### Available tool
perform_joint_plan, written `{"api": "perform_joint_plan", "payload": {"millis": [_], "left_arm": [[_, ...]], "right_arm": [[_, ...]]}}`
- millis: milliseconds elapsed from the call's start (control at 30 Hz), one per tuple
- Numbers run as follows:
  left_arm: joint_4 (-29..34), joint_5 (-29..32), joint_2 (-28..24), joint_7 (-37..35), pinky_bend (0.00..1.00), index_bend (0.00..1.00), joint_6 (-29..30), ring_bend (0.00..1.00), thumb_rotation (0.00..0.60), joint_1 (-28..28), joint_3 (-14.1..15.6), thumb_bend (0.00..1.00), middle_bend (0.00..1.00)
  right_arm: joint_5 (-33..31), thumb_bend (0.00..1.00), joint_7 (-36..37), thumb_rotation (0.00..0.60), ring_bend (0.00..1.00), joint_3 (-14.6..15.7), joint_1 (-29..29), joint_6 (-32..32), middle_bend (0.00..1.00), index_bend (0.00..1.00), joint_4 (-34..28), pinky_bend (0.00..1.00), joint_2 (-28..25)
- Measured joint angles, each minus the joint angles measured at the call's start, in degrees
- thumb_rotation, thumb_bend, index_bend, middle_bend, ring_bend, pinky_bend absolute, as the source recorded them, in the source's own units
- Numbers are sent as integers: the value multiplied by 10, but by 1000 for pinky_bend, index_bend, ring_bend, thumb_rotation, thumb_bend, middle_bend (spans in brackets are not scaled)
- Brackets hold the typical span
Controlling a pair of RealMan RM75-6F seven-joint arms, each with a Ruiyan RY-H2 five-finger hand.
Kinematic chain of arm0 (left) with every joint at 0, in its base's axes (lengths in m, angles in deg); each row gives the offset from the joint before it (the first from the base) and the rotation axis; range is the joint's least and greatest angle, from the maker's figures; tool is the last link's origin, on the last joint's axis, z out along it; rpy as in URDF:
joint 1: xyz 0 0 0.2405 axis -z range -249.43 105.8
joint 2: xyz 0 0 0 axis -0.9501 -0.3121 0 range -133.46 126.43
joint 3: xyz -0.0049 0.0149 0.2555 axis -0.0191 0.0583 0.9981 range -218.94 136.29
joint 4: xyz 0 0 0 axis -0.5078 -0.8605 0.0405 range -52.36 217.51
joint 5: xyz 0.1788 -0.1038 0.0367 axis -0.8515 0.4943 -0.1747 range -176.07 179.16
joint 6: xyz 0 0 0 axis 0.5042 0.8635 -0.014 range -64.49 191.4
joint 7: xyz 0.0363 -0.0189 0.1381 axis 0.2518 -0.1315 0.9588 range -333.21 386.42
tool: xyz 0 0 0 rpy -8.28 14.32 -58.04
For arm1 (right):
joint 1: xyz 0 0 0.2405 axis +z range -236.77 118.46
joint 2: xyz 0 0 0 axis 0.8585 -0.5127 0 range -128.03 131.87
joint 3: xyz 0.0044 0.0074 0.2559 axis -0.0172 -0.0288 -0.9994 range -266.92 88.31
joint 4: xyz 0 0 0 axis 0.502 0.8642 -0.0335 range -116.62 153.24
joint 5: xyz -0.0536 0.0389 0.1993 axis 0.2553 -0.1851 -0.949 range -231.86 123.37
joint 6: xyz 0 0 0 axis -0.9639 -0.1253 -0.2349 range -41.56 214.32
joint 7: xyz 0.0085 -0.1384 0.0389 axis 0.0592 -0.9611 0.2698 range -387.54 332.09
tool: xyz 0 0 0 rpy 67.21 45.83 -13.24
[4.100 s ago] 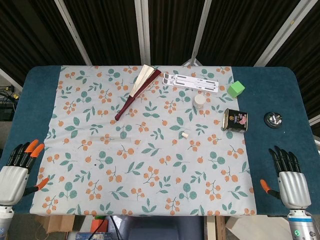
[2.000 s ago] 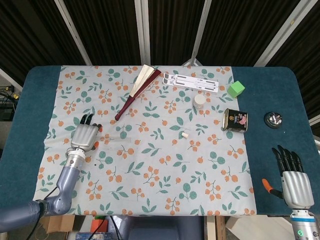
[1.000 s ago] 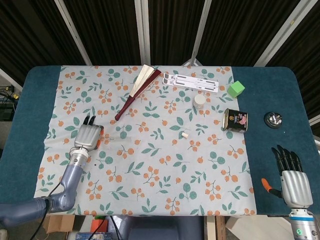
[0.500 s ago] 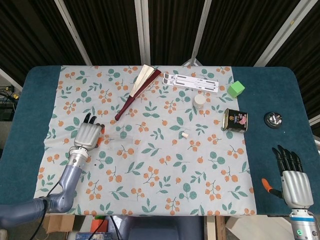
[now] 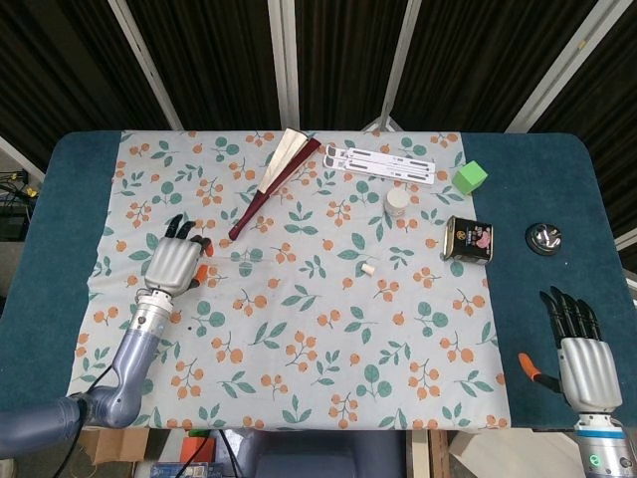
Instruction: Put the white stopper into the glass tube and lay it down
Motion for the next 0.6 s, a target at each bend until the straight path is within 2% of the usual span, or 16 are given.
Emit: {"api": "perform_joint_plan", "payload": {"millis": [233,433,600], "left_arm": [[48,2,-29,-5,0,598,7,143,600,8,-31,604,634],[78,22,-48,7,0,598,6,143,600,22,-54,603,634],[86,31,-55,9,0,598,3,143,600,31,-61,603,634]], "right_arm": [[-21,295,-19,600,0,-33,33,28,152,122,-35,0,1],[-85,294,-73,600,0,-85,93,86,159,290,-76,0,10],[-155,295,-139,600,0,-124,155,132,158,350,-99,0,32]]}}
